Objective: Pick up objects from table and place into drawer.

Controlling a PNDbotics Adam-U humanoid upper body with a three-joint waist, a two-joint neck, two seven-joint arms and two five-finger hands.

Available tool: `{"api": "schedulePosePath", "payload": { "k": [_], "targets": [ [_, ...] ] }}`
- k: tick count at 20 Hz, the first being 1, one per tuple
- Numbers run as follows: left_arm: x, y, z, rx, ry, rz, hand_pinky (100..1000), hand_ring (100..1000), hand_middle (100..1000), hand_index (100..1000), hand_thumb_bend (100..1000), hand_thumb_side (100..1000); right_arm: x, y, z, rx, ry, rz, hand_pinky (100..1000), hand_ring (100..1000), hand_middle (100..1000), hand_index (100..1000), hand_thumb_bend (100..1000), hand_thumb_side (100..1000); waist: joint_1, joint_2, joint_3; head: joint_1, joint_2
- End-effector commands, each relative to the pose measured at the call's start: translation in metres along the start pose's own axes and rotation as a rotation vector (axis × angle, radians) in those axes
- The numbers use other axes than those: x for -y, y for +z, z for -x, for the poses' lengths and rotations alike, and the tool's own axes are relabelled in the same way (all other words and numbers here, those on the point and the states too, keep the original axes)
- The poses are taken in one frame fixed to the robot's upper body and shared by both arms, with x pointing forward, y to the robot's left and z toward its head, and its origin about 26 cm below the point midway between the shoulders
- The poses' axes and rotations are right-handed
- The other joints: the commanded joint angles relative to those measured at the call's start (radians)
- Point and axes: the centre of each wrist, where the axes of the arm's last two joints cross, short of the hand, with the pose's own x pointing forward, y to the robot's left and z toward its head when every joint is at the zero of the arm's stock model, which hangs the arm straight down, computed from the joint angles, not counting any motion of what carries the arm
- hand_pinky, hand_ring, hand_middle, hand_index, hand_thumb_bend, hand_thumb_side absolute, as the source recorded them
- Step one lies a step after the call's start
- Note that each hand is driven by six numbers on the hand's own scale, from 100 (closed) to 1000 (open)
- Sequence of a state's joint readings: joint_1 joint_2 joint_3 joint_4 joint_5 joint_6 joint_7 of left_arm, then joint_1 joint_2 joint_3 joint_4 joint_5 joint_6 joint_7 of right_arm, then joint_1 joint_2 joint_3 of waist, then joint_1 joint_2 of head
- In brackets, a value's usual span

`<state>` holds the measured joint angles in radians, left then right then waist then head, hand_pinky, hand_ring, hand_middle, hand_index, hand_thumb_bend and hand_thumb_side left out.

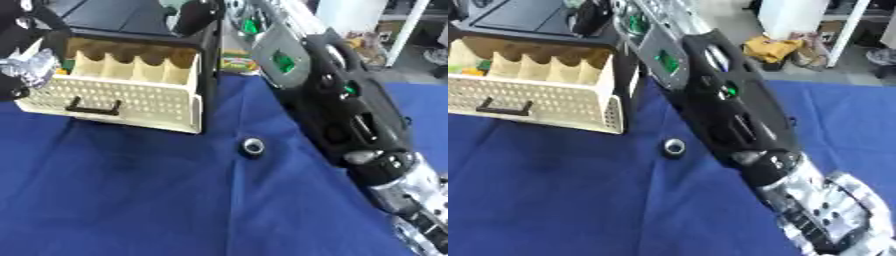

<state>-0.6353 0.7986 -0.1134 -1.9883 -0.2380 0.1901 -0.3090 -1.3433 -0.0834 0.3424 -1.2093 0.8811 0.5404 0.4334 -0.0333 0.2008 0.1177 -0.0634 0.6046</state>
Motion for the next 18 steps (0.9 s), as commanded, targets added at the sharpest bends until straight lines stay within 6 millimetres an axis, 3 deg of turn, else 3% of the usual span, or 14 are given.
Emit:
{"api": "schedulePosePath", "payload": {
  "k": [1,8,10,11,13,15,18],
  "targets": [
    [-0.008,-0.001,-0.006,0.020,-0.024,-0.014,100,100,100,674,100,576,0.002,-0.004,-0.011,0.010,0.004,0.016,218,462,445,570,100,157,0.006,-0.017,0.004,-0.005,-0.010],
    [-0.007,-0.002,-0.006,0.024,-0.019,-0.007,100,100,100,671,100,582,-0.019,-0.013,-0.018,-0.007,0.018,-0.007,252,488,476,608,100,166,0.004,-0.013,0.013,-0.012,-0.017],
    [-0.007,-0.001,-0.006,0.023,-0.019,-0.006,100,100,100,669,100,584,-0.022,-0.015,-0.017,-0.011,0.026,-0.010,286,513,507,646,100,207,0.004,-0.012,0.015,-0.012,-0.018],
    [-0.006,-0.001,-0.006,0.022,-0.018,-0.005,100,100,100,668,100,585,-0.023,-0.015,-0.017,-0.009,0.031,-0.013,303,525,523,665,149,244,0.004,-0.011,0.016,-0.012,-0.019],
    [-0.006,-0.001,-0.006,0.020,-0.018,-0.004,100,100,100,667,100,586,-0.023,-0.015,-0.018,0.002,0.041,-0.021,356,562,563,712,359,357,0.003,-0.010,0.016,-0.013,-0.019],
    [-0.006,-0.001,-0.005,0.019,-0.018,-0.004,100,100,100,667,100,587,-0.021,-0.014,-0.019,0.020,0.048,-0.027,390,588,589,744,474,419,0.003,-0.009,0.015,-0.012,-0.018],
    [-0.006,-0.001,-0.006,0.021,-0.017,-0.002,100,100,100,667,100,587,-0.016,-0.012,-0.022,0.039,0.060,-0.025,449,639,642,818,518,497,0.002,-0.009,0.014,-0.011,-0.017]
  ]
}}
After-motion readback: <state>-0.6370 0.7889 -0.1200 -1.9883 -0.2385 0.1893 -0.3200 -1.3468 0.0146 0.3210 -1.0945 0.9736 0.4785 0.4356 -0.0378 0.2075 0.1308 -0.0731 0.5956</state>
